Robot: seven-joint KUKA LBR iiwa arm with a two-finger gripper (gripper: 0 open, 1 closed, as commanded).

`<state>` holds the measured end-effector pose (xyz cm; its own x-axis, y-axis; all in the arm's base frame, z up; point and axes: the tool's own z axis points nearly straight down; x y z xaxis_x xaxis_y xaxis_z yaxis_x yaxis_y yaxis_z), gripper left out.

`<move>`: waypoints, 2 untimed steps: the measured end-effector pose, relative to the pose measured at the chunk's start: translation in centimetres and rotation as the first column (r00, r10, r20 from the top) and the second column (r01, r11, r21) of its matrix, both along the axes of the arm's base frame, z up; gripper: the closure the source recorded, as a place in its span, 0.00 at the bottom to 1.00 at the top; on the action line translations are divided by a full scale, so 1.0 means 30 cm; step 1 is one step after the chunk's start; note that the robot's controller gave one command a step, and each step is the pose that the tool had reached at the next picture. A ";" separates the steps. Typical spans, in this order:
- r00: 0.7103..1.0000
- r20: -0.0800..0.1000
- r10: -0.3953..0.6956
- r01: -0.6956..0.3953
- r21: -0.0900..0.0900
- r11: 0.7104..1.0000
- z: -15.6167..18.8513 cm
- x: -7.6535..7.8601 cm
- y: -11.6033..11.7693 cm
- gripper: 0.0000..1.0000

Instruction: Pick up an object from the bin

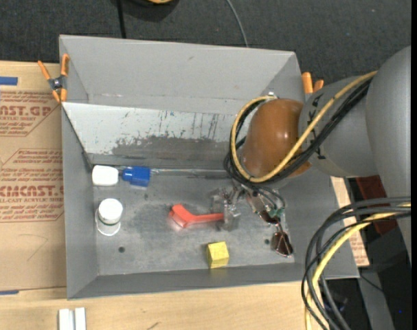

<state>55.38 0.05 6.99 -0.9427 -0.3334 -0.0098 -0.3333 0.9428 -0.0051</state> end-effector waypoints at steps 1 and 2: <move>1.000 0.000 0.000 0.000 0.000 1.000 0.000 0.000 0.000 1.00; 0.999 -0.002 0.032 -0.032 0.000 0.999 0.057 -0.016 0.006 1.00</move>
Offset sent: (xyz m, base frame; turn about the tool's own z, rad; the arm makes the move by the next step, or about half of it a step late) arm -0.0075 0.0024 0.0338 -0.0601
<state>54.89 0.23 8.69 -0.9316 -0.3635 -0.0082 -0.3635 0.9316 -0.0048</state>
